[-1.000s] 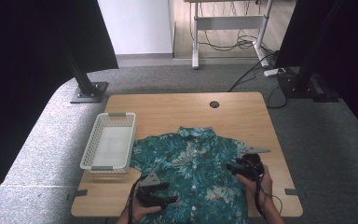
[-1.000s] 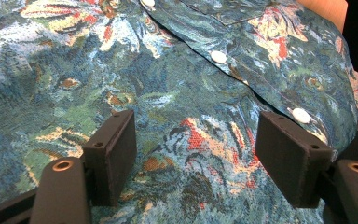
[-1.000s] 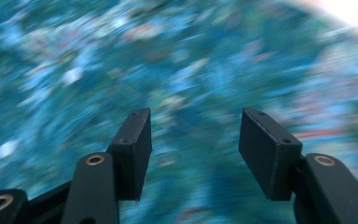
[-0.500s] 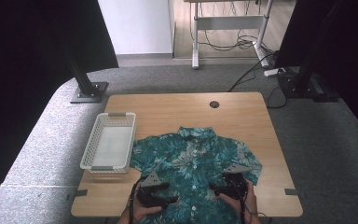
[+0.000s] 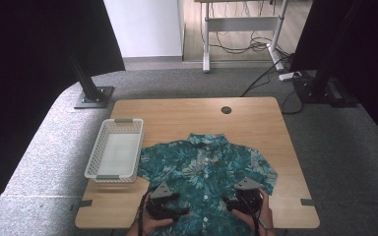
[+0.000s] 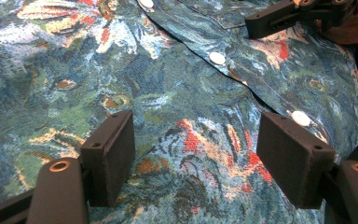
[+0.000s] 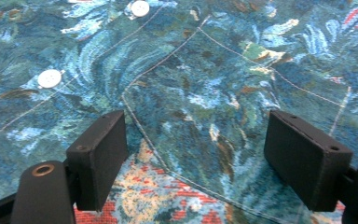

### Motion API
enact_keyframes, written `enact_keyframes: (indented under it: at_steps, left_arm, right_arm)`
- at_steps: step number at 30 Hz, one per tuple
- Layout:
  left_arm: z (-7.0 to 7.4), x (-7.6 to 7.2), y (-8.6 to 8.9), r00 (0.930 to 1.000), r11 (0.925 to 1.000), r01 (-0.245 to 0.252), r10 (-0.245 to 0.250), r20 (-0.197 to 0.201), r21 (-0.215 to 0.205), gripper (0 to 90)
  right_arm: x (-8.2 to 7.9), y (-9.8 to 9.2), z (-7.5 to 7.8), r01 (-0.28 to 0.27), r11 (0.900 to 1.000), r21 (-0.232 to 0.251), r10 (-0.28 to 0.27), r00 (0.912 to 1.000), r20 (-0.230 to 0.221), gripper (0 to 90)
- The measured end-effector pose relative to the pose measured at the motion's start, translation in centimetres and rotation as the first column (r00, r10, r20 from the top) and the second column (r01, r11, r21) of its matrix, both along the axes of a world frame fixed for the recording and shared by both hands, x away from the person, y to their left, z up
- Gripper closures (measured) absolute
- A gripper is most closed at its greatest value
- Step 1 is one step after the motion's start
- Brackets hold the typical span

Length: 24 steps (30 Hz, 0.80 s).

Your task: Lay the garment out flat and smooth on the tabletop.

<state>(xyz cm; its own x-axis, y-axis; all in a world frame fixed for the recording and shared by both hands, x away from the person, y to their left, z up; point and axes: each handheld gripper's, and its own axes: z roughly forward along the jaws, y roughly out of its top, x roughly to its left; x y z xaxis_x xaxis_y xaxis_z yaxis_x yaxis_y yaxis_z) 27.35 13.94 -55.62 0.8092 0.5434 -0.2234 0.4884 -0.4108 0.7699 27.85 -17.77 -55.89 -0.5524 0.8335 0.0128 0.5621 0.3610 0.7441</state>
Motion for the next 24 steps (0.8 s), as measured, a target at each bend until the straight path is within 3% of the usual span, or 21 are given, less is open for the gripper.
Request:
enact_keyframes:
  at_steps: [7, 13, 24]
  left_arm:
    - [0.0, 0.0, -0.8, 1.0000, 1.0000, -0.003, 0.003, 0.002, 0.000, 27.1]
    - [0.1, 1.0, -1.0, 0.9996, 0.9997, -0.026, 0.026, -0.008, 0.002, 27.3]
    - [0.0, 1.4, -0.9, 0.9994, 0.9995, -0.031, 0.031, -0.016, -0.008, 27.3]
  right_arm:
    - [0.9, -1.3, 0.0, 0.008, 1.000, -0.001, -0.008, 1.0000, -0.003, 20.7]
    - [1.4, -1.7, 0.0, 0.020, 1.000, -0.004, -0.020, 0.9998, -0.002, 20.1]
    - [1.4, -1.9, 0.0, 0.042, 0.999, -0.007, -0.042, 0.9991, -0.002, 19.1]
